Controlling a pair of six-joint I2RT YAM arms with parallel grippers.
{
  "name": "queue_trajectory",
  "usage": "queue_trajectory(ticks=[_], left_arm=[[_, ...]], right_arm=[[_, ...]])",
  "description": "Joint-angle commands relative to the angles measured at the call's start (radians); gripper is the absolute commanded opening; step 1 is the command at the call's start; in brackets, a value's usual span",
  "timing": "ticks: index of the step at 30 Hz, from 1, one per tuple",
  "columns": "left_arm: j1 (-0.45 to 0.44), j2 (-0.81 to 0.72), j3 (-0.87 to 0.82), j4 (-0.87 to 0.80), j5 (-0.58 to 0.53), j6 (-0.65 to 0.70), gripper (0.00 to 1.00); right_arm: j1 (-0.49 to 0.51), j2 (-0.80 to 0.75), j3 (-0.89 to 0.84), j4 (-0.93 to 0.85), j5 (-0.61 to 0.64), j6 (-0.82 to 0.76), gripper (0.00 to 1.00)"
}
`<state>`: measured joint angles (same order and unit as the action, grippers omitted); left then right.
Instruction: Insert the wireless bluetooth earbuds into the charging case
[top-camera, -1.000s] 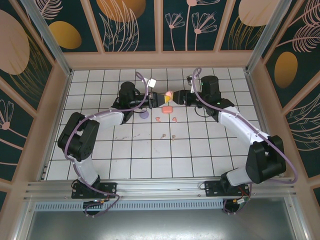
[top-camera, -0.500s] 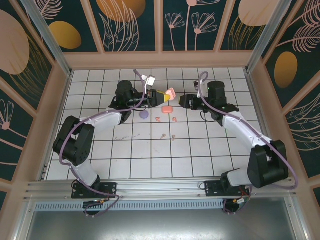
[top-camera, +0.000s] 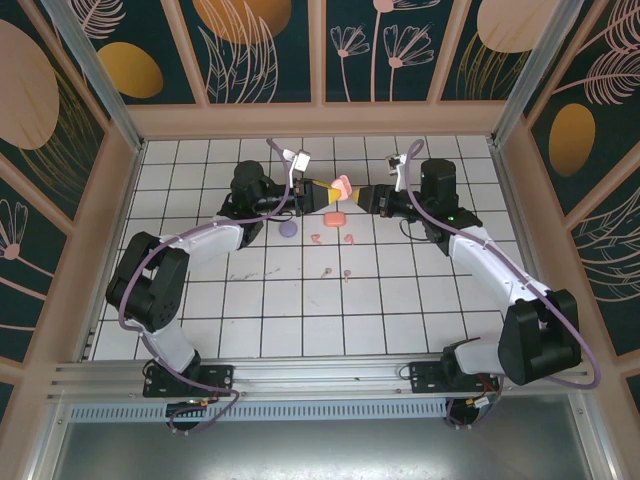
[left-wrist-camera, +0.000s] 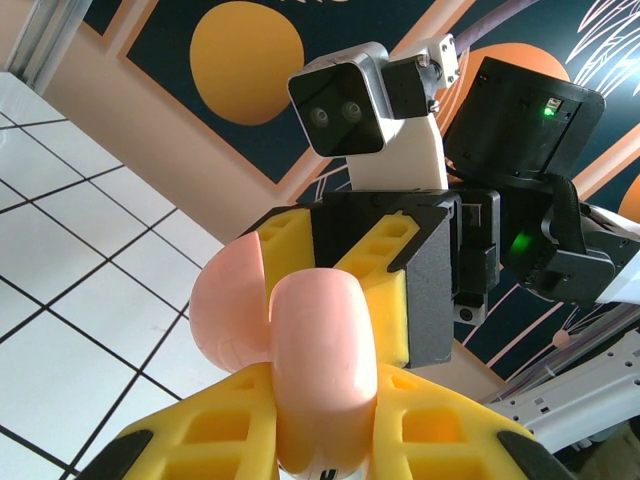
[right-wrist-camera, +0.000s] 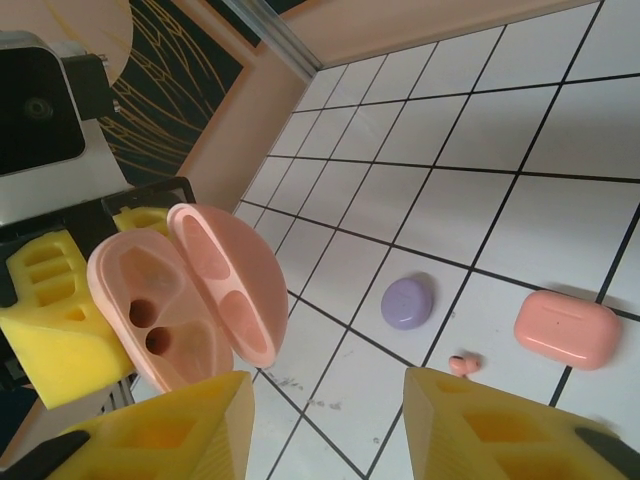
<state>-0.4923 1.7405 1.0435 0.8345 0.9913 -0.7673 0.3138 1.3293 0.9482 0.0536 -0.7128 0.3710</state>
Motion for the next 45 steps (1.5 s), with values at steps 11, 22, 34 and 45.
queue_trajectory(ticks=[11, 22, 34, 45], left_arm=[[-0.008, 0.008, 0.004, 0.058, 0.022, -0.013, 0.00], [-0.015, 0.011, 0.009, 0.061, 0.021, -0.016, 0.00], [-0.015, 0.008, 0.016, 0.064, 0.012, -0.014, 0.00], [-0.019, 0.012, 0.017, 0.069, 0.018, -0.022, 0.00]], right_arm=[[0.008, -0.008, 0.050, 0.047, -0.031, 0.021, 0.42], [0.042, 0.038, 0.085, 0.020, -0.002, 0.008, 0.39], [0.043, 0.030, 0.051, -0.001, 0.029, -0.006, 0.33], [0.051, 0.072, 0.075, 0.023, 0.016, 0.013, 0.29]])
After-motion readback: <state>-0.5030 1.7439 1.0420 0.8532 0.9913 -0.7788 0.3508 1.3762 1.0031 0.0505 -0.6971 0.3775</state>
